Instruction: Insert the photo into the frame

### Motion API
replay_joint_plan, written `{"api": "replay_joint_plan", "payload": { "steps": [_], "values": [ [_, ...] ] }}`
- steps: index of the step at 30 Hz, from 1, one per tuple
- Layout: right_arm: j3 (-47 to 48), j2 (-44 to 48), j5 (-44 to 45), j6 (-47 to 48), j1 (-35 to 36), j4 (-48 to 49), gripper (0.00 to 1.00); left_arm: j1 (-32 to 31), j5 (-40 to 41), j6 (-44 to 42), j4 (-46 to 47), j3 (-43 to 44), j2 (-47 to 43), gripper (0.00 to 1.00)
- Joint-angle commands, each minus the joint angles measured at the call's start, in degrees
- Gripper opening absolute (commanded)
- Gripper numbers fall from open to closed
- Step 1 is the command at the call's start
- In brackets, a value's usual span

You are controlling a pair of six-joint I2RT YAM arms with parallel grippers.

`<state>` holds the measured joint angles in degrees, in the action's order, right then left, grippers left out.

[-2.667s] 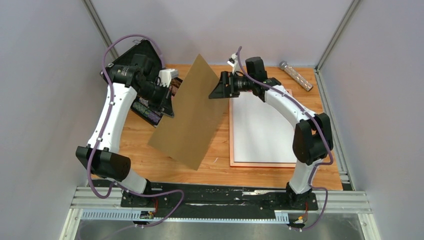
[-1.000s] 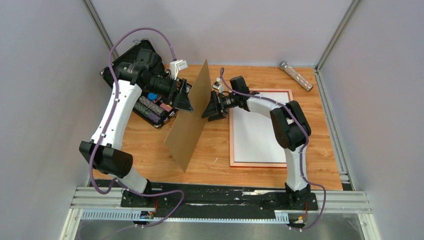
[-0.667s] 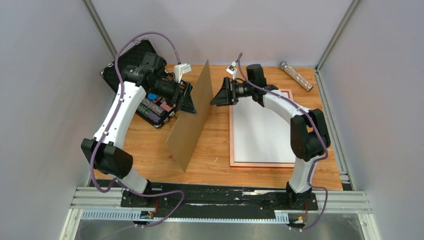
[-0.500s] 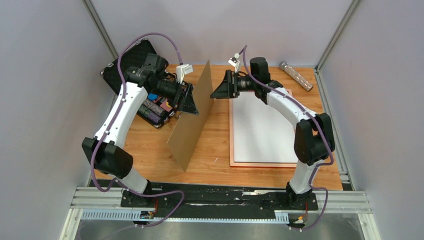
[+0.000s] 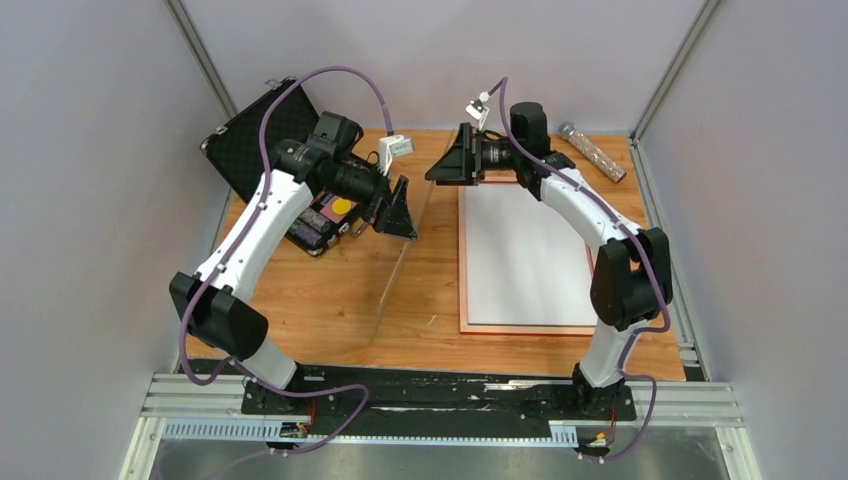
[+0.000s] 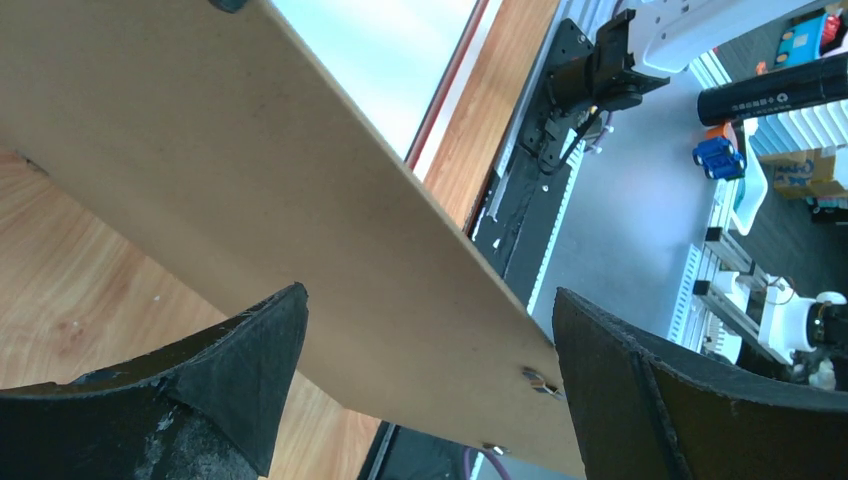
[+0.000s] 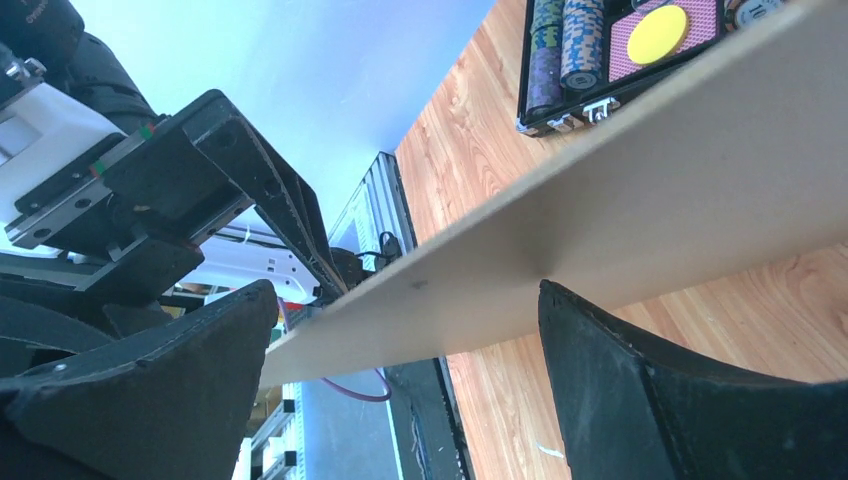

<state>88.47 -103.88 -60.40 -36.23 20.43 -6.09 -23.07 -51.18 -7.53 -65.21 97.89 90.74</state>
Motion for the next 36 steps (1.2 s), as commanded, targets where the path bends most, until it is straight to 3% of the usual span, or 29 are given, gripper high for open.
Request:
{"api": "replay_joint_plan", "payload": {
  "steps": [1, 21, 32, 36],
  "values": [
    [0.63, 2.81, -0.59, -2.19, -0.18, 2.1, 1.0, -0.72, -1.24, 0.91, 2.01, 1.04, -1.06, 0.99],
    [-12.81, 13.33, 15.07, 1.35, 1.17, -0.68, 0.93, -0.93, 2.01, 1.18, 4.79, -0.51, -2.05, 1.0],
    [-22.16, 7.11, 16.25, 2.06, 1.41, 7.65, 0.61, -0.92, 5.2, 0.01, 5.24, -2.67, -4.38, 1.0],
    [-22.03, 4.47, 16.12, 2.65, 1.59, 8.15, 0.54, -0.92, 5.9, -0.35, 5.57, -4.39, -5.32, 1.0]
  ]
}}
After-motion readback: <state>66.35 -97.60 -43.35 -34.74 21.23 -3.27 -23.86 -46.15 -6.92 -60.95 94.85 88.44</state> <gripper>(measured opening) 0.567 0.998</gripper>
